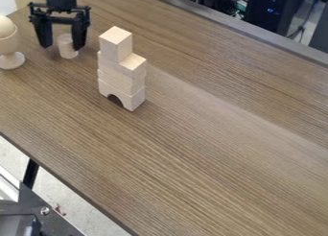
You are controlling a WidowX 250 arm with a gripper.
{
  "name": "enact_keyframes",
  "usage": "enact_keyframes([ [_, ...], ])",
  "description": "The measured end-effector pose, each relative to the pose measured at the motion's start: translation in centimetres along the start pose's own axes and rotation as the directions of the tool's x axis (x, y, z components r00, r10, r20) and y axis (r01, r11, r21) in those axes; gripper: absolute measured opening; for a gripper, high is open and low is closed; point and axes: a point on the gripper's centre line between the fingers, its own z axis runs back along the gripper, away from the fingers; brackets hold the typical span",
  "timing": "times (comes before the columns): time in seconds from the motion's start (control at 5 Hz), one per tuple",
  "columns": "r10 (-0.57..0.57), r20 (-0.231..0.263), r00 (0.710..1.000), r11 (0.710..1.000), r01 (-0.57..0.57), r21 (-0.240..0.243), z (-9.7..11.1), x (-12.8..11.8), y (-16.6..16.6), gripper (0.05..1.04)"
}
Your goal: Take the cylinder off of the tower and put it on the left side of the table
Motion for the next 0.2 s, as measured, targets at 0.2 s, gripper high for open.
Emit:
enact_keyframes([
  [0.2,0.001,0.124,0.992,0.999,0.003,-0.038,5.17,-0.65,-1.62,1.000],
])
